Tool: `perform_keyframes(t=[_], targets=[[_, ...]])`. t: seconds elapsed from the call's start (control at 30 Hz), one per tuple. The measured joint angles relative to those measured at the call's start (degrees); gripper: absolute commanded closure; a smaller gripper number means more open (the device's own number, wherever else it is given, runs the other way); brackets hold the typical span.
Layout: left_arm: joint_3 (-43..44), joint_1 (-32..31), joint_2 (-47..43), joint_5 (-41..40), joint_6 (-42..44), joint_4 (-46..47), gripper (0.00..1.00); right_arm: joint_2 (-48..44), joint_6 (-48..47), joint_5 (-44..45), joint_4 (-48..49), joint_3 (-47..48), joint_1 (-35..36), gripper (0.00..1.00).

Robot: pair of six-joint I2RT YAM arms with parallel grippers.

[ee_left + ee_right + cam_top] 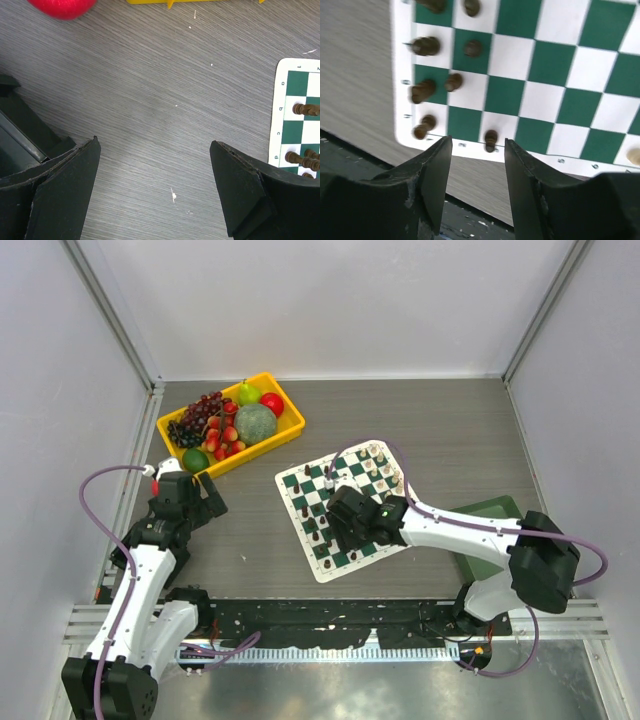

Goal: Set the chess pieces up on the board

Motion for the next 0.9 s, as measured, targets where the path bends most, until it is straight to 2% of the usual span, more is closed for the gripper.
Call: perform_keyframes(t=[0.13,0.43,0.9], targets=[[0.0,0.0,0.0,0.0,-0.02,0.0,0.01,1.18,0.79,-0.85,-1.25,-2.27,-2.49,0.51],[0.0,0.0,0.0,0.0,-0.15,0.0,0.01,4.13,1.4,-3.37,-1.33,-2.8,-2.67,0.6],[0.0,0.0,0.0,0.0,-0.33,0.0,0.01,4.48,1.44,-4.55,-1.36,-3.72,-3.41,0.66]])
